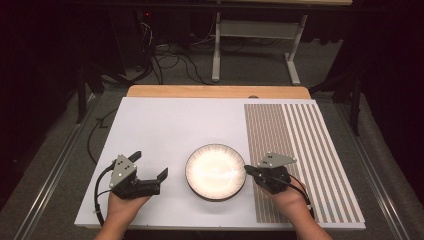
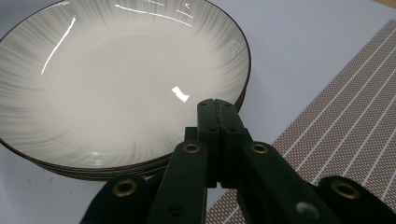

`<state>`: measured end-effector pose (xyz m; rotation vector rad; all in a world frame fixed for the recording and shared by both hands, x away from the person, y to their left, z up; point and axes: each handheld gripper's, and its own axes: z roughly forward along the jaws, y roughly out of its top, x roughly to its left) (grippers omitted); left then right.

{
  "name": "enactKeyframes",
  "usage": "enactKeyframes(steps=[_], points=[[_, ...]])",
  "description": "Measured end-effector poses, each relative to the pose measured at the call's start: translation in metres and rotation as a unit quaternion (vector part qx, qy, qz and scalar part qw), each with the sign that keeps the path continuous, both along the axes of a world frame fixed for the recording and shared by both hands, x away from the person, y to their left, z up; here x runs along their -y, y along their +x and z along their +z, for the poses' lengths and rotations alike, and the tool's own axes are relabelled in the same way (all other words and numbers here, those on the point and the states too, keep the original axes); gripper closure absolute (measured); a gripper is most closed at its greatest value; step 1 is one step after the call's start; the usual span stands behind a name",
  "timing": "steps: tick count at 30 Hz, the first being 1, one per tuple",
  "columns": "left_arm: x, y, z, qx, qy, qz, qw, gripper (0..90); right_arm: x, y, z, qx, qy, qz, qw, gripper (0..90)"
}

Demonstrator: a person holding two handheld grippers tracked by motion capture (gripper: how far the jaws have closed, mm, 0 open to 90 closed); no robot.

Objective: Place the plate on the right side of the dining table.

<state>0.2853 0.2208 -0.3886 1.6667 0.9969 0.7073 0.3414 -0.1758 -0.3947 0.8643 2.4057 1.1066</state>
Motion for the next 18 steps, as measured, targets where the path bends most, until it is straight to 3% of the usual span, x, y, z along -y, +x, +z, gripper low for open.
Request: enactKeyframes(steps=[18], points=[[0.0002,0.0003,0.0004,0.001,-0.004,-0.002,1.0000,0.1,-0.0022,0.0006,-0.0010,0.000,-0.004,0.000,1.0000,90.0]])
